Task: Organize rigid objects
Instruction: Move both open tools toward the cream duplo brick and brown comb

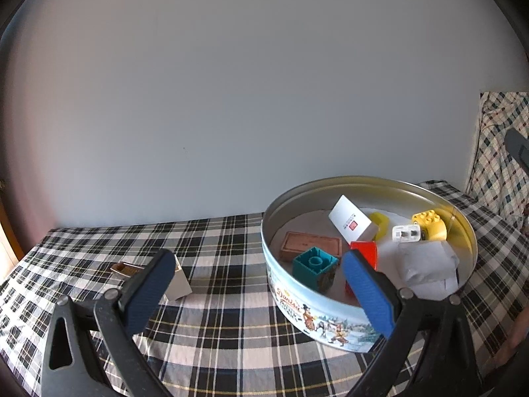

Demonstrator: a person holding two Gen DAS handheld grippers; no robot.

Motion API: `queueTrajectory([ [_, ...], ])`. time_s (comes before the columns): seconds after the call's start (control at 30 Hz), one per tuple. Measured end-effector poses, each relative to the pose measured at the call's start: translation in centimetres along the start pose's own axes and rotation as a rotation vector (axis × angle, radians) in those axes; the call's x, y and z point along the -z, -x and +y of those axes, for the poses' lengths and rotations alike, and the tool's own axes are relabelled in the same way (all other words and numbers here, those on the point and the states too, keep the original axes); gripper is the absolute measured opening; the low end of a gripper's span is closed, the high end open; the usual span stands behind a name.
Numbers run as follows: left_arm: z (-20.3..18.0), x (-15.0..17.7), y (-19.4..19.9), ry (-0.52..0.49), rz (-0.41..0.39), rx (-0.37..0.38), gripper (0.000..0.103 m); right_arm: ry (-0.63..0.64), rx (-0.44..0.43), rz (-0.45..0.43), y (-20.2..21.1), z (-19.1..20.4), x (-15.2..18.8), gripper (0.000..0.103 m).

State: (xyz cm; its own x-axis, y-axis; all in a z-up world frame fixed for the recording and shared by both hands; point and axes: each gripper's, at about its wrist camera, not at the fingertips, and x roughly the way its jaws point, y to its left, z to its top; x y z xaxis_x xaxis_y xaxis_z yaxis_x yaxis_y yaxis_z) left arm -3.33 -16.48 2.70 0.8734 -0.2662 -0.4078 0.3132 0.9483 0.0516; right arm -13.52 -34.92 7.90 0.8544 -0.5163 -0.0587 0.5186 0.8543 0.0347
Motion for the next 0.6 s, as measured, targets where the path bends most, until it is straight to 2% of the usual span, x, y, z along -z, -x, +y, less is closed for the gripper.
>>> queueTrajectory([
  [0.27,0.5,0.3,0.6,0.007,0.000,0.015,0.103,0.031,0.026,-0.066,2.0,0.7,-0.2,0.096],
  [0.6,-0.2,0.5,2.0,-0.027,-0.018,0.036,0.103,0.038,0.057,-0.069,2.7,0.7,-0.4,0.098],
])
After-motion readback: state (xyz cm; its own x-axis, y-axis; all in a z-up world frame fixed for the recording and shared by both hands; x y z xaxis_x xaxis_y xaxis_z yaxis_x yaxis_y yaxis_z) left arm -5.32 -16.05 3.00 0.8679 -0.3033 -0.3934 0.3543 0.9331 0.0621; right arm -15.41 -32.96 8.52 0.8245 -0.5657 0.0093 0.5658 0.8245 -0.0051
